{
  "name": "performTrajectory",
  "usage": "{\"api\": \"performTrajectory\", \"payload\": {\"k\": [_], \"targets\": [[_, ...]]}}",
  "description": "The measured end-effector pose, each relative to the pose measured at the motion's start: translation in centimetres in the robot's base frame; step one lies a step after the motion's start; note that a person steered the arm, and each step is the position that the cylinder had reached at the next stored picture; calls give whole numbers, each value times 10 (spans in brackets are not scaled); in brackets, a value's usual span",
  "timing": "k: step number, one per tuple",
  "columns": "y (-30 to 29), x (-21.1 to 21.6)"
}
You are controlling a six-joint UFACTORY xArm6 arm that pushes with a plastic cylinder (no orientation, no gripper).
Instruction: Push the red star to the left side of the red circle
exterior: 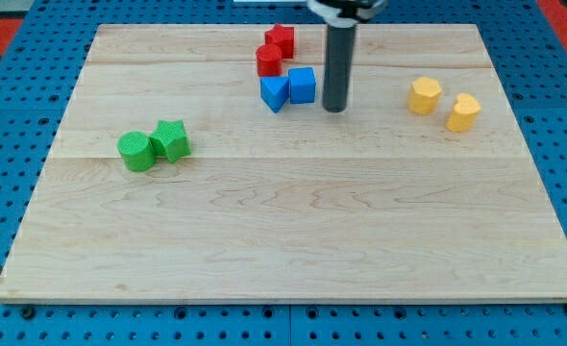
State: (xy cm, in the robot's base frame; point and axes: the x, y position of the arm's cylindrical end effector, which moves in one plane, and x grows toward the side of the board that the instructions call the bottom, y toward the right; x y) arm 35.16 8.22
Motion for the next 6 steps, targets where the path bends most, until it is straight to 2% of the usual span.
{"api": "performTrajectory", "payload": {"k": [1, 3, 4, 5, 6], "targets": [[23, -56], [4, -124], [-88, -150], [-128, -157], [-130, -146]]}}
